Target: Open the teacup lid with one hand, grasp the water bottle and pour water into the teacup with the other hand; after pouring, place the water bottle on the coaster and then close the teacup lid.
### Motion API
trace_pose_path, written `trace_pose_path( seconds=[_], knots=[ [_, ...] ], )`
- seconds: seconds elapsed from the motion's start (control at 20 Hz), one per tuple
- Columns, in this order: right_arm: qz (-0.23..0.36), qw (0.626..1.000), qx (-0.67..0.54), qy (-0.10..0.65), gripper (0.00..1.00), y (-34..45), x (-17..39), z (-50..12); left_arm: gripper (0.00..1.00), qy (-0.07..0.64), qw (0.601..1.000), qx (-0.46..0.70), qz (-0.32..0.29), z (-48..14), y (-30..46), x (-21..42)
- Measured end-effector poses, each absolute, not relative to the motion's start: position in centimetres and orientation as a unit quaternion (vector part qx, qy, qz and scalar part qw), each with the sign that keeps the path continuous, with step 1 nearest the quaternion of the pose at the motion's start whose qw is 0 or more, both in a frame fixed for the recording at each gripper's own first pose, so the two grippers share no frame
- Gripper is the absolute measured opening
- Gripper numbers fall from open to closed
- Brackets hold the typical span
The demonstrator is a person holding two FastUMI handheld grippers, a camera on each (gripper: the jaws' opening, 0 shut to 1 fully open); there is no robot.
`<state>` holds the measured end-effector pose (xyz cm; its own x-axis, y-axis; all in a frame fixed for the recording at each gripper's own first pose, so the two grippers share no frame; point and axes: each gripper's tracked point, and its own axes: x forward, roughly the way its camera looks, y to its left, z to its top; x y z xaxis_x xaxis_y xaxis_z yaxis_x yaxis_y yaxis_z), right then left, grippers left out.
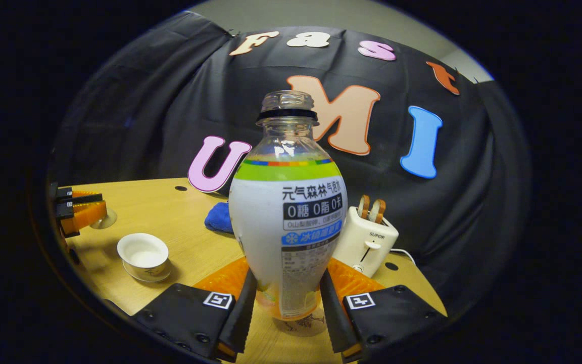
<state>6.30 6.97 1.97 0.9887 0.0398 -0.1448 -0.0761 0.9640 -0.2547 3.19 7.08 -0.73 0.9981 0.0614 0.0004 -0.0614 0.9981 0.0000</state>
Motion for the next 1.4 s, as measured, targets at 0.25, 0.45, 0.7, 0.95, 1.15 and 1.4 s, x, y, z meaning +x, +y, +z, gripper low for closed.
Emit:
trace_pose_path(
  seconds=[0.25, 0.45, 0.7, 0.95, 1.15, 1.4],
  knots=[
    [0.026, 0.993, -0.073, 0.09, 0.66, 3.5, 7.9, -1.3, 0.28, 0.0, 0.999, 0.001, 0.032, -0.7, 7.1, 3.2],
    [0.019, 0.993, -0.05, 0.107, 0.68, 2.2, 8.4, -3.2, 0.28, 0.0, 0.999, 0.001, 0.032, -0.8, 7.2, 3.2],
    [0.017, 0.991, -0.05, 0.123, 0.7, 1.6, 9.1, -5.0, 0.28, 0.0, 0.999, 0.001, 0.033, -0.7, 7.2, 3.2],
    [0.013, 0.989, -0.064, 0.132, 0.67, 1.2, 9.4, -6.1, 0.28, 0.0, 0.999, 0.001, 0.033, -0.8, 7.2, 3.2],
    [0.013, 0.989, -0.064, 0.131, 0.75, 1.1, 9.3, -6.2, 0.28, 0.0, 0.999, 0.0, 0.033, -0.7, 7.1, 3.2],
    [0.014, 0.989, -0.067, 0.128, 0.78, 1.0, 9.1, -6.3, 0.28, 0.0, 0.999, 0.0, 0.033, -0.8, 7.2, 3.2]
  ],
)
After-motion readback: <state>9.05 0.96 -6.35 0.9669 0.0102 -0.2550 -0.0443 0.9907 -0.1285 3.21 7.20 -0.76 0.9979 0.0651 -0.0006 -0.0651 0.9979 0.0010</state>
